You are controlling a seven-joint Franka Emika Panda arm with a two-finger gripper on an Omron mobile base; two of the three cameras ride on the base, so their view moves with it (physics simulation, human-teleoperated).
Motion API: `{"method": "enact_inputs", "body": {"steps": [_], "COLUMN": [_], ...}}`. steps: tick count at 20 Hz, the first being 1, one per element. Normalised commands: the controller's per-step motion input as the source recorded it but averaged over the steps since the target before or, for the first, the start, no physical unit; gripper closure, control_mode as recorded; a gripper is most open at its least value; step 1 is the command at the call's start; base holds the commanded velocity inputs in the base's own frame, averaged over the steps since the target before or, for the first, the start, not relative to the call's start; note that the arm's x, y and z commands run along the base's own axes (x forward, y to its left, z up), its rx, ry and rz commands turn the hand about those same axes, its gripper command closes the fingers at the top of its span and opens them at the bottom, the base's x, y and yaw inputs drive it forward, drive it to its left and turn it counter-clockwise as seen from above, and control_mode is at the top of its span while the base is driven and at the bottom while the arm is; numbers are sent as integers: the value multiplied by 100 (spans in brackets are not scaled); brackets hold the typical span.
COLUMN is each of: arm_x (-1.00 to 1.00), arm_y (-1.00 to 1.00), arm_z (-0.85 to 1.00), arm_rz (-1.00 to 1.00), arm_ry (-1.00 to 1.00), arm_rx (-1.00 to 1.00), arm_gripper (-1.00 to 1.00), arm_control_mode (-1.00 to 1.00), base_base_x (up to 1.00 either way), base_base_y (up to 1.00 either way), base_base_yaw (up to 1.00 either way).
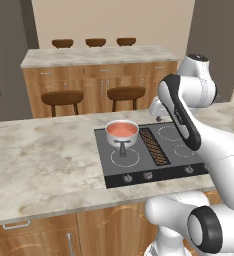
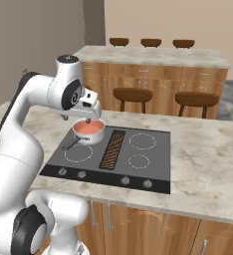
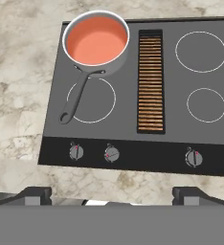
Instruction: Wait until the marinara sauce is simmered to a deep red color and then turn off the stove.
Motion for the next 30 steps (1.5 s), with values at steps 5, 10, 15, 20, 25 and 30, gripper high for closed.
{"method": "enact_inputs", "body": {"steps": [5, 10, 15, 20, 25, 30], "arm_x": [0, 0, 0, 0, 0, 0], "arm_y": [0, 0, 0, 0, 0, 0], "arm_z": [0, 0, 0, 0, 0, 0], "arm_rz": [0, 0, 0, 0, 0, 0], "arm_ry": [0, 0, 0, 0, 0, 0], "arm_rx": [0, 0, 0, 0, 0, 0], "arm_gripper": [-100, -100, -100, -100, -100, -100], "arm_control_mode": [-100, -100, -100, -100, -100, -100], "base_base_x": [0, 0, 0, 0, 0, 0], "base_base_y": [0, 0, 0, 0, 0, 0], "base_base_yaw": [0, 0, 0, 0, 0, 0]}}
